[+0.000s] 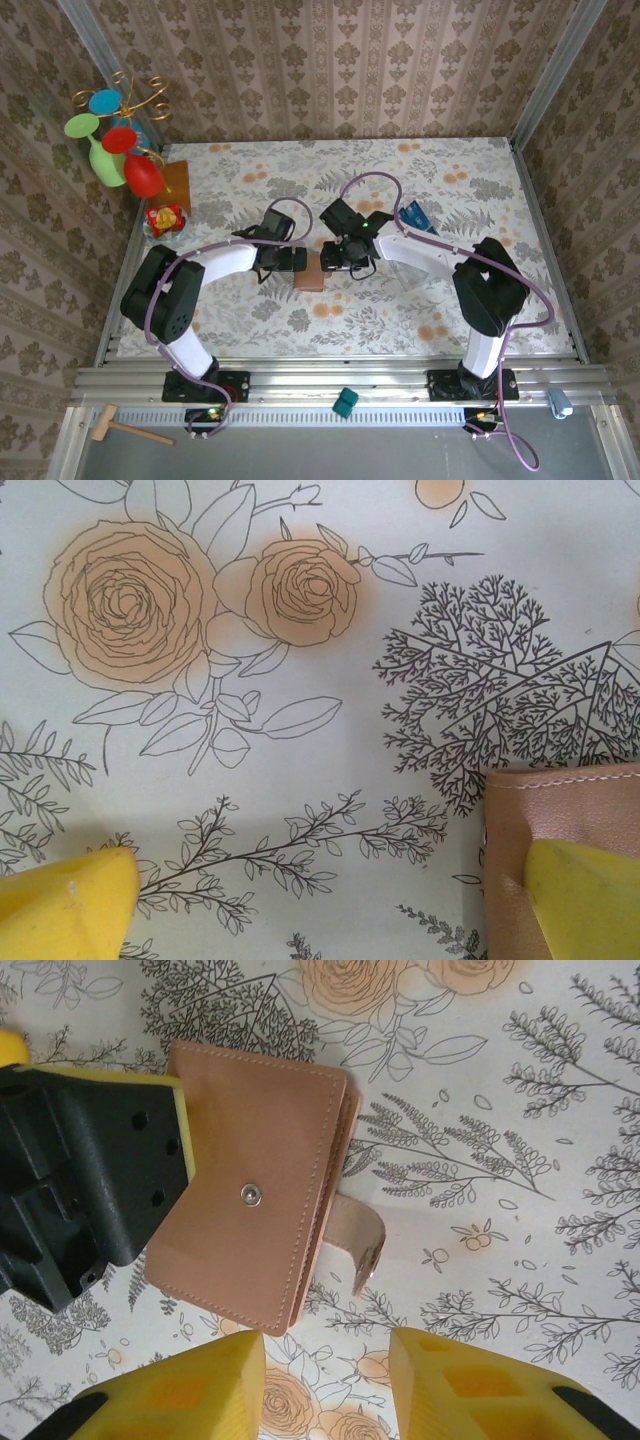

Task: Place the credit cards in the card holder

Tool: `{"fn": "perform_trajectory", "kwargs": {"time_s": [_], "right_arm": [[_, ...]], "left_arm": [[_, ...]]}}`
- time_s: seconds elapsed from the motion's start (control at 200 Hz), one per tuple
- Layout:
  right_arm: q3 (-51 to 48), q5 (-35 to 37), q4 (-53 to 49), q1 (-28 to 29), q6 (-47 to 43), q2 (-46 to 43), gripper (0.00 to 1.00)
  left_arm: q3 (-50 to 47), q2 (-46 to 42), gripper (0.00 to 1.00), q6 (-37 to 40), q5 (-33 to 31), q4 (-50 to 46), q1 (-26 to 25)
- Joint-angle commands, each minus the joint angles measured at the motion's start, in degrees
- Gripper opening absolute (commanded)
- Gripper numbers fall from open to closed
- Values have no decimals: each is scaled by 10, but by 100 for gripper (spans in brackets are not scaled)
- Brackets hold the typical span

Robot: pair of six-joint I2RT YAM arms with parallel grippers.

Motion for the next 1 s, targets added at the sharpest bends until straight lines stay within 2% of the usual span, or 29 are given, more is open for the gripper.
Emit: {"fn": "perform_trajectory", "kwargs": {"time_s": [0.0, 0.35, 0.995], "right_arm": [[-1, 27, -21, -2, 7, 7, 40], [21, 15, -16, -2, 2, 43, 36], [40, 11, -15, -5, -1, 52, 11]], "left_arm": [[-21, 18, 100, -8, -42, -25, -1], [-20, 26, 100, -9, -41, -22, -6], [-20, 32, 100, -8, -37, -17, -8]]}}
